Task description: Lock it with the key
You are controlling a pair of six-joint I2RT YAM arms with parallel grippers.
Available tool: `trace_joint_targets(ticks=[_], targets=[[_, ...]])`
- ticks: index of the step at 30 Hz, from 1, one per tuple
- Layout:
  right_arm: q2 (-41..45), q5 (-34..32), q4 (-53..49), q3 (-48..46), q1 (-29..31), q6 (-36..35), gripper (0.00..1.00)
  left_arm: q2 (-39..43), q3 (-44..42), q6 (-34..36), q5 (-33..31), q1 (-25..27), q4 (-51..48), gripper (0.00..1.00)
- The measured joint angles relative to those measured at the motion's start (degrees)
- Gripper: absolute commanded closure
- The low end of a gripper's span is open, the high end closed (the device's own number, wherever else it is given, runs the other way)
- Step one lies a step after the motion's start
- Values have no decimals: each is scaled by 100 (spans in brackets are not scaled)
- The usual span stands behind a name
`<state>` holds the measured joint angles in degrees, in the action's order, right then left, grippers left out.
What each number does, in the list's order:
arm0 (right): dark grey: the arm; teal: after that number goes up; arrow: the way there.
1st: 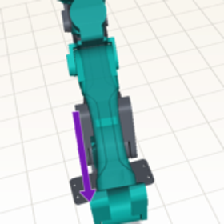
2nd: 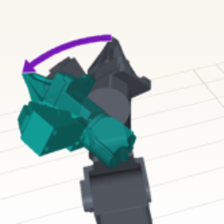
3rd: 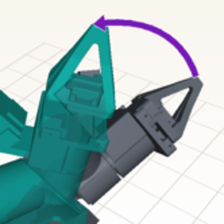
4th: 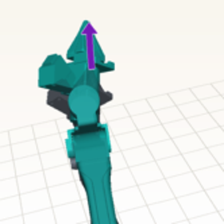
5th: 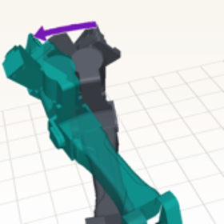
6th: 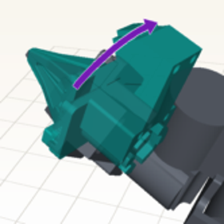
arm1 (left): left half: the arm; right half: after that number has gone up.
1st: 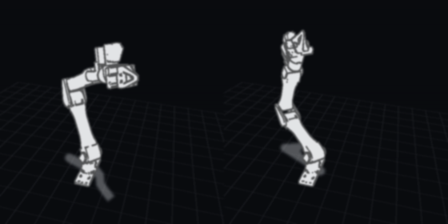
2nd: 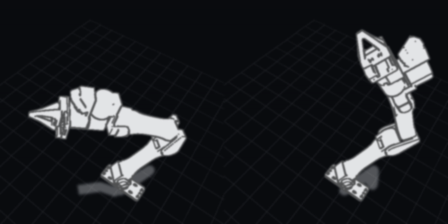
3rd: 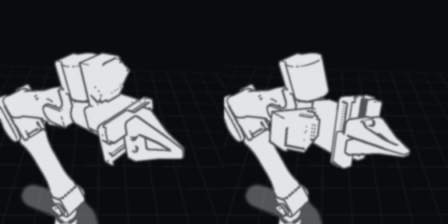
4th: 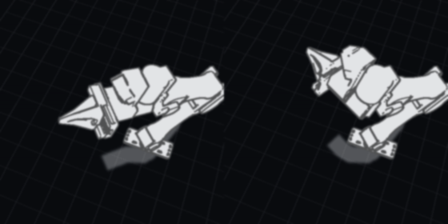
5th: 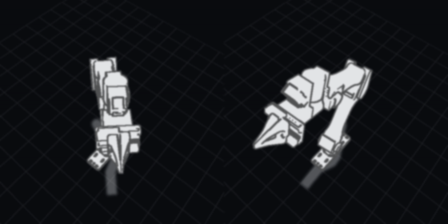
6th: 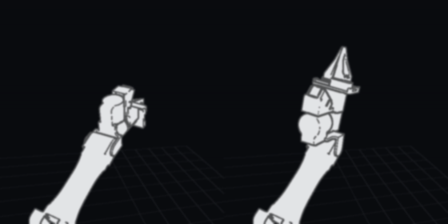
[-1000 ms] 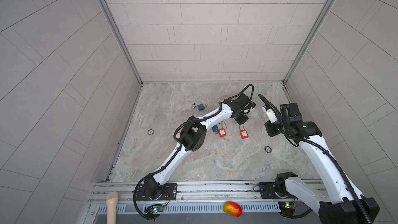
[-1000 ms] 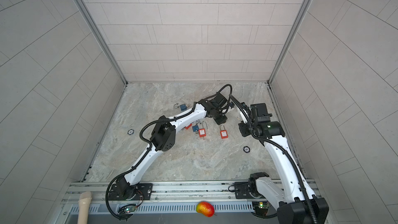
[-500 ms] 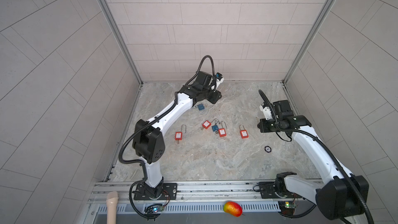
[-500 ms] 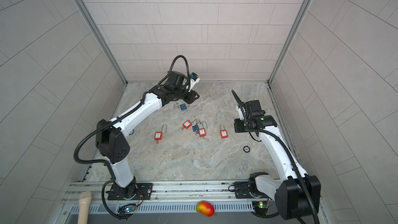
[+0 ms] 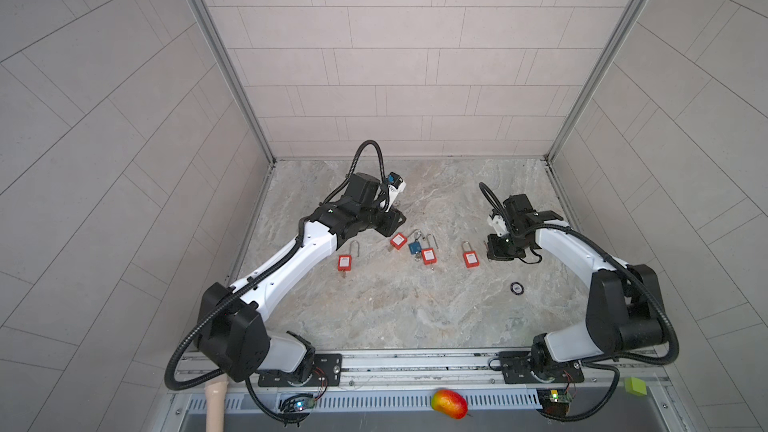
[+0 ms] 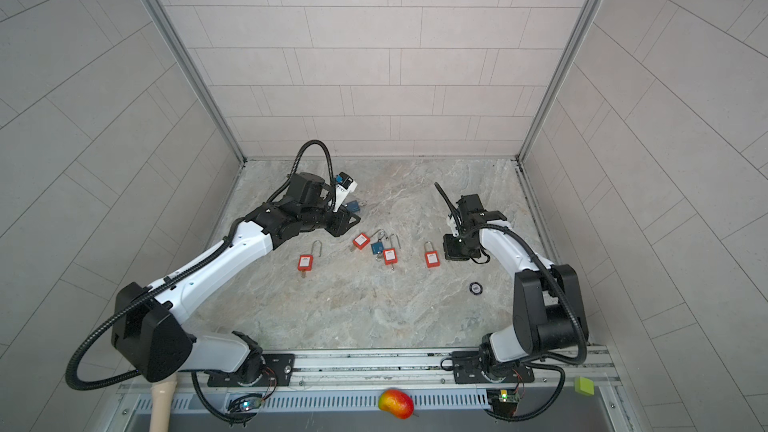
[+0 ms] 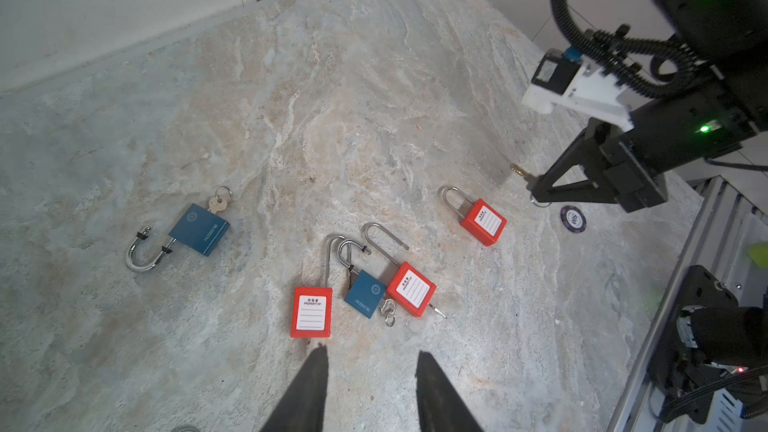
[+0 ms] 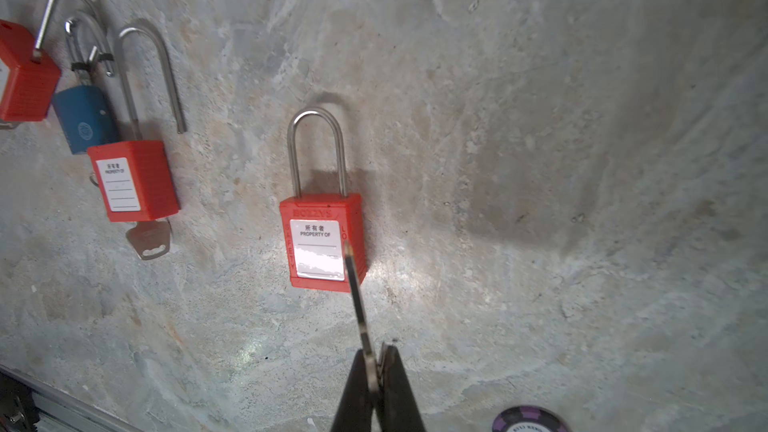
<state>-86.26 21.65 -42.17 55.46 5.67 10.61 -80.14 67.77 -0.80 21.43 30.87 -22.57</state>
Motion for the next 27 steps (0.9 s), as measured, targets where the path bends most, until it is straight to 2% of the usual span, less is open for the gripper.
trace_joint_targets(ticks=[8,14,17,21,27], targets=[[-761,-96,155,175,72,44,93,-2,-94,-203,114,0,227,60],[-1051,-90,317,245,72,72,83,-52,-94,-245,162,0,323,60],[-1228,-98,337,251,72,109,72,-111,-94,-247,173,0,348,59],[-1228,-232,345,308,72,216,60,-173,-94,-269,188,0,345,60],[-922,-741,313,308,76,297,58,-188,-94,-293,199,0,345,60]])
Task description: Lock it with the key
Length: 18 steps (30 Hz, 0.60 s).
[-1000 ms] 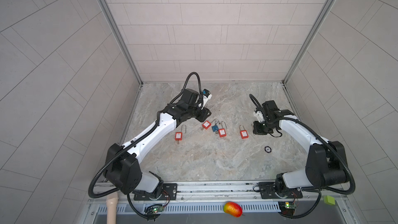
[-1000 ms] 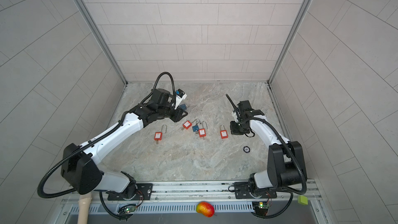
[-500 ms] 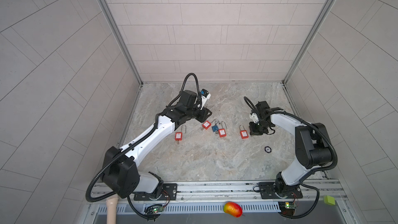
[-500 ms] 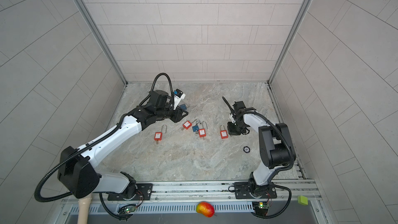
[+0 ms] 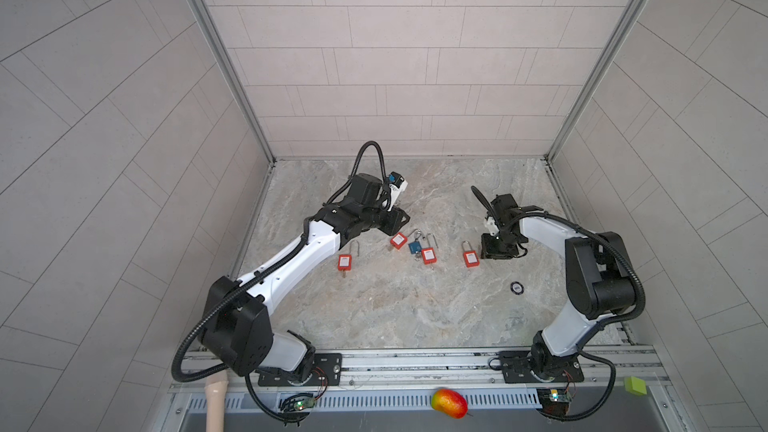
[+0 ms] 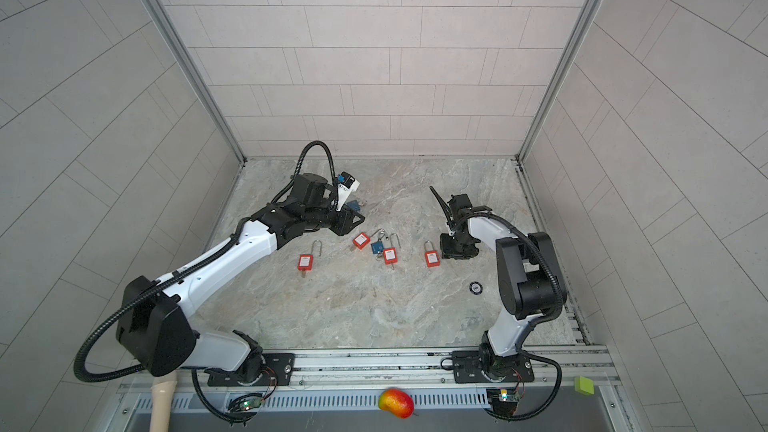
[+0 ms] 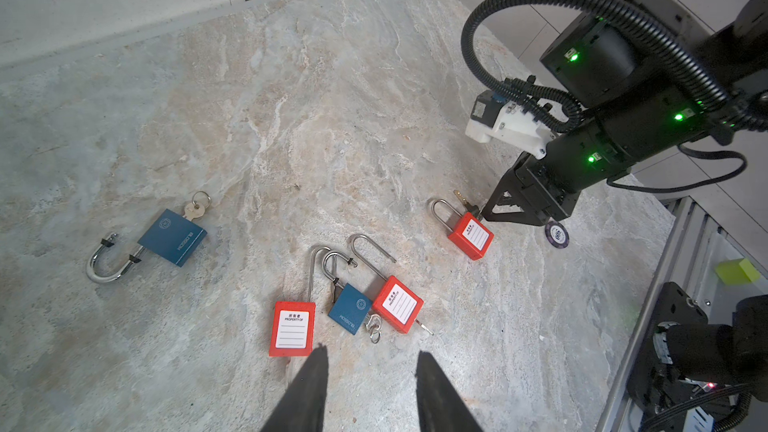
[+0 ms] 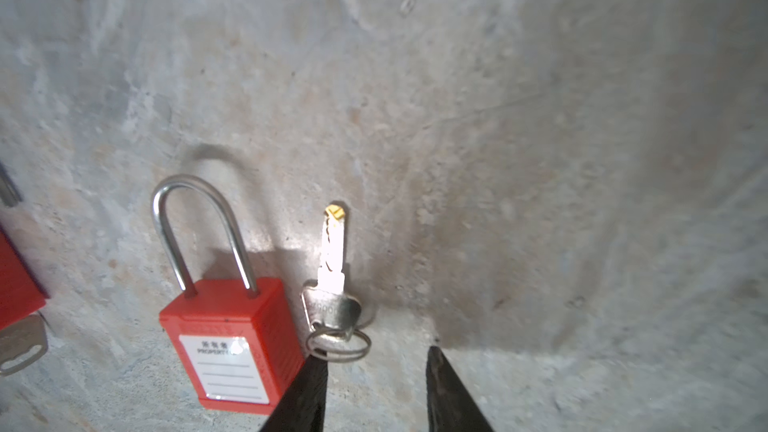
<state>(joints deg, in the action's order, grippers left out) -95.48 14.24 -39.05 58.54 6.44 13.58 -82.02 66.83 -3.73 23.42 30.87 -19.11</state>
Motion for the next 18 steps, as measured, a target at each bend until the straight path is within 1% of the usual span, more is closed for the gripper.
trace_joint_targets(ticks=[4,11,14,18], targets=[[101,-280,-39,37,0,-26,58,-63,0,-39,15,0,2,59],[101,-542,-162,105,57,-116,58,-107,0,-90,13,0,2,59],[131,-750,-234,289,256,-122,58,-105,0,-149,9,0,4,59],[442,-1333,-260,529,774,-15,57,-72,-50,-428,15,-61,94,59]])
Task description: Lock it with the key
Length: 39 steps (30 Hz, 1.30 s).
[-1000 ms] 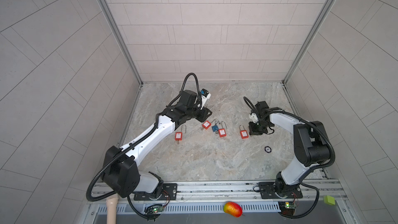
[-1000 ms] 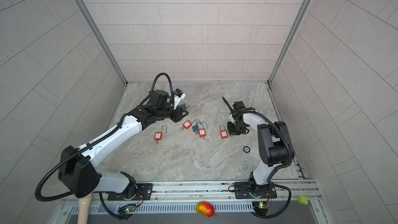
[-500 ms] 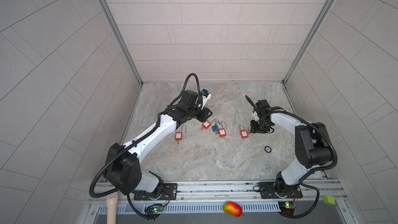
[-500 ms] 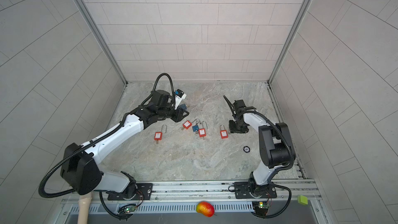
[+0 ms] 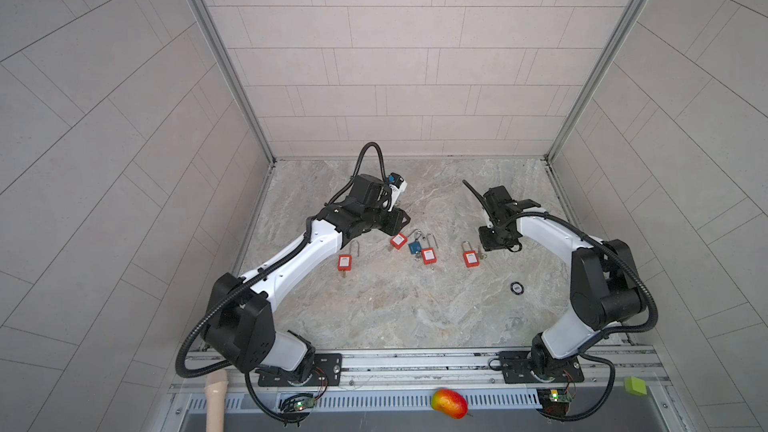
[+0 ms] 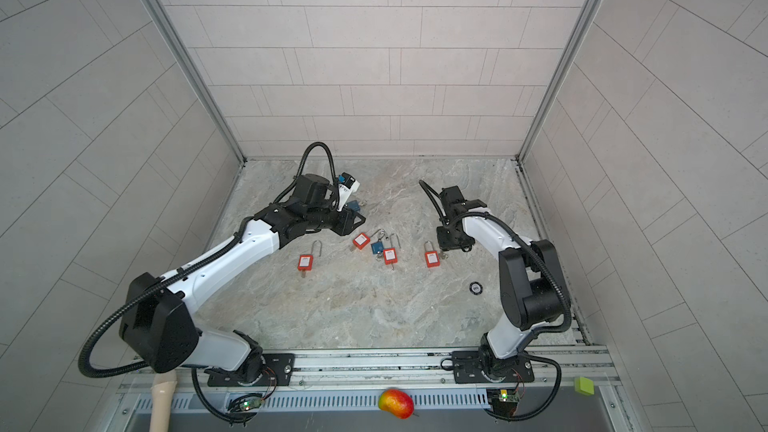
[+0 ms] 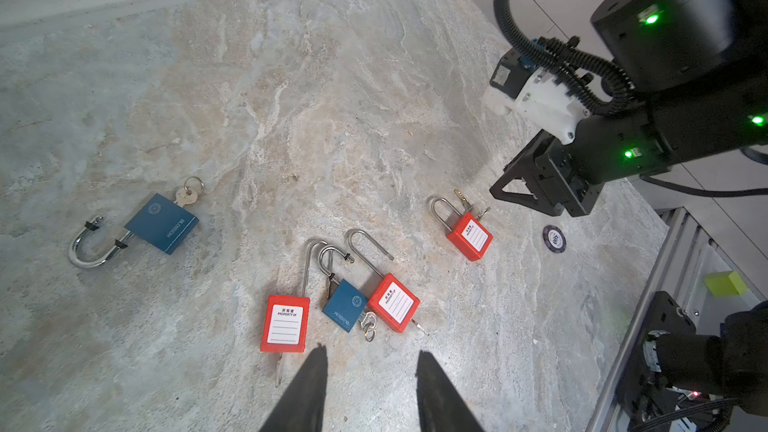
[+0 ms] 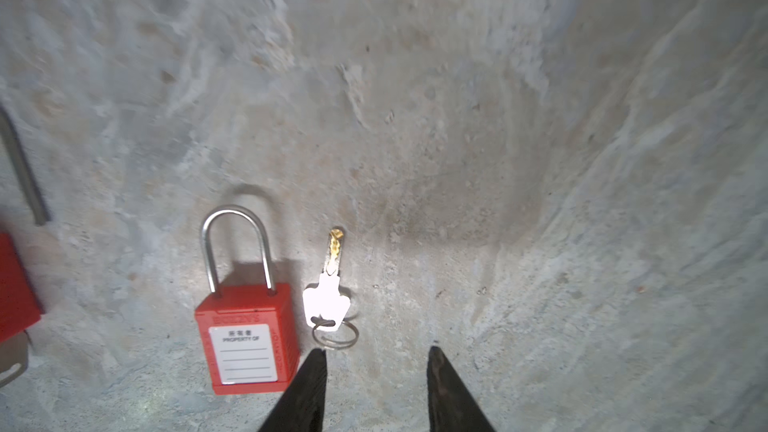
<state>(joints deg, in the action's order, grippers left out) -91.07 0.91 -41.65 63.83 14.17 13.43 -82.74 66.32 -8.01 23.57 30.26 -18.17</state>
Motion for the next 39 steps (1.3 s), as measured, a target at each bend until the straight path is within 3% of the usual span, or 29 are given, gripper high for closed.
trace_joint_targets(ticks=[7,14,28,39], targets=[[798,-188,85,116,1062,629,42,614,-680,-568,-42,-450,334,59],[-315,352,-214,990,1825,1047,33,1362,-1069,-907,-90,-973,450,58],[-2090,927,-686,2140,2173,1384,32,1766,-1541,-863,-162,-1029,442,58],[-2559,890,-1025,2509,2232,1427,39,1735,-1543,-737,-168,-1038,457,58]])
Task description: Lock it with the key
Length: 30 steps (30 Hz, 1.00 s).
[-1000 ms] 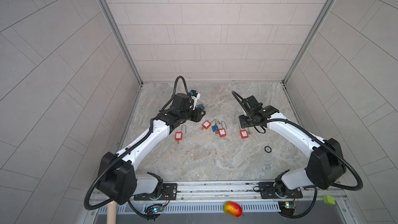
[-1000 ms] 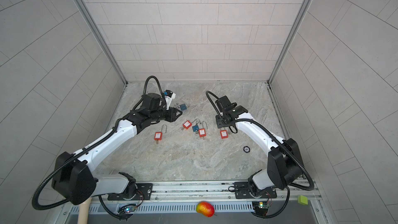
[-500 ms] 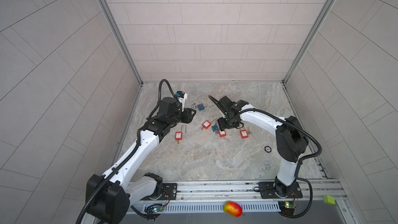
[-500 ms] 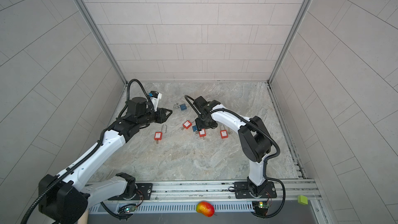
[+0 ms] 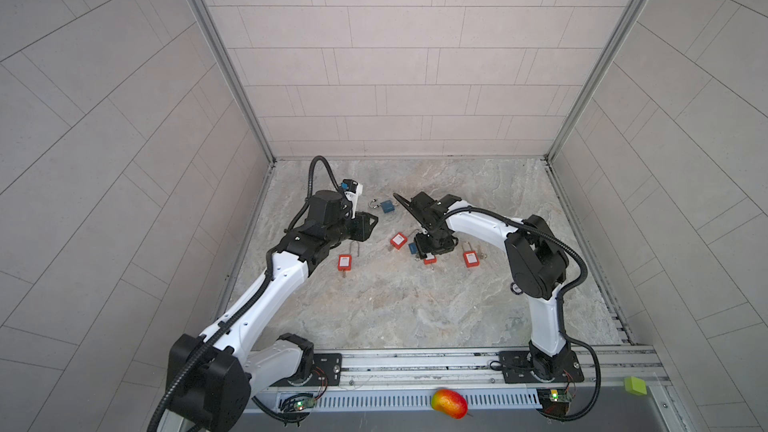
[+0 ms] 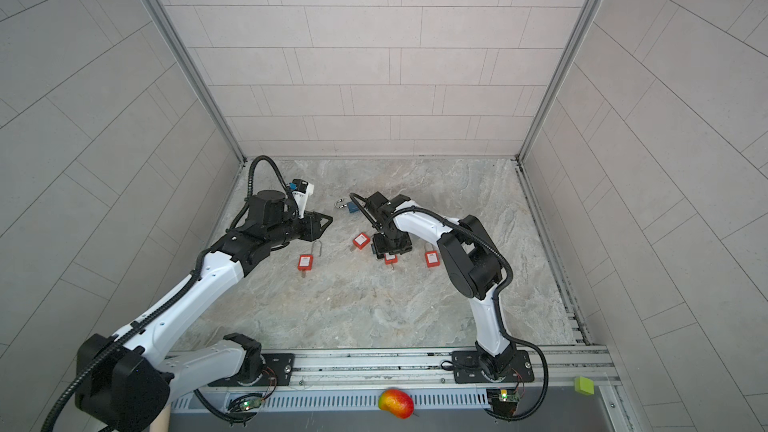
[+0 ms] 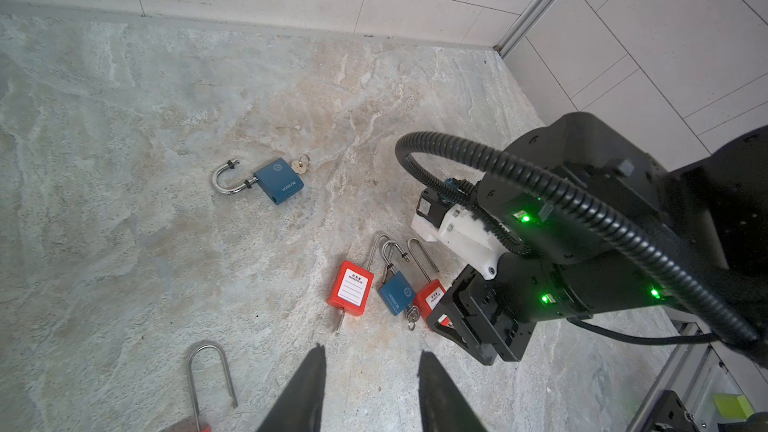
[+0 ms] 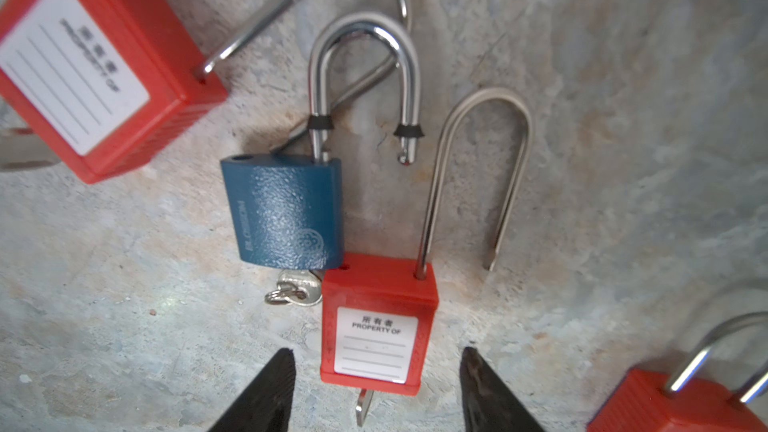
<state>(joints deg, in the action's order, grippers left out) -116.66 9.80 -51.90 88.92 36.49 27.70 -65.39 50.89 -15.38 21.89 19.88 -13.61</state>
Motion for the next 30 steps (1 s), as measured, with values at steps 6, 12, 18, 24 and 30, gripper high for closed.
trace_joint_targets(ticks=[6,12,18,24,30], targets=[[-216,-76,-83,120,0,24,45,-76,0,44,0,0,2,58],[-297,-109,-197,166,0,24,49,-151,0,70,20,0,9,58],[-297,-175,-243,184,0,9,51,-210,9,83,52,0,31,57],[-326,-168,-271,221,0,-48,58,-348,37,83,118,0,48,57],[-328,-195,-280,234,0,-186,62,-380,59,85,131,0,59,57]])
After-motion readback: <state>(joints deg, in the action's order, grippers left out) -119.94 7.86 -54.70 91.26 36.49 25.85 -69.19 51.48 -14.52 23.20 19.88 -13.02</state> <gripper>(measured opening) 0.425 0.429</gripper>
